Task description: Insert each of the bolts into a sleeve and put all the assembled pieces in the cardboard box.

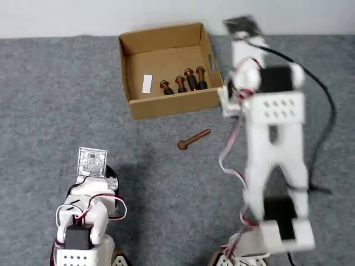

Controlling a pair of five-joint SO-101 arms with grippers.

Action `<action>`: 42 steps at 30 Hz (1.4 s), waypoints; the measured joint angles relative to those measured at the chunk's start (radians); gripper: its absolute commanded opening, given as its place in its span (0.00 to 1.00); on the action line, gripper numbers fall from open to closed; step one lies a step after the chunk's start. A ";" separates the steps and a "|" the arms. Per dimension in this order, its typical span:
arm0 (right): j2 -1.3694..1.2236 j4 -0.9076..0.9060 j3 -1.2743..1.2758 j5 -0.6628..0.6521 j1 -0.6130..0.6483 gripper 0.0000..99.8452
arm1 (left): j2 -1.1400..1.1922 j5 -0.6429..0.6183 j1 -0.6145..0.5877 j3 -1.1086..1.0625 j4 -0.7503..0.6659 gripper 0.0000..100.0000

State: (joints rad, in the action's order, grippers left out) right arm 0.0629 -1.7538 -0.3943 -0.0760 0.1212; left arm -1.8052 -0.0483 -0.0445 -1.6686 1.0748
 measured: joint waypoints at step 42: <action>1.192 0.032 1.060 0.242 -0.390 0.01 | 1.916 0.397 0.319 1.662 0.439 0.16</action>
State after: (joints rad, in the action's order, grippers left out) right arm 1.2551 -1.7215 0.6659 0.1665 -0.2685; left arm 0.1112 0.3491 0.2746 -0.0069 1.5136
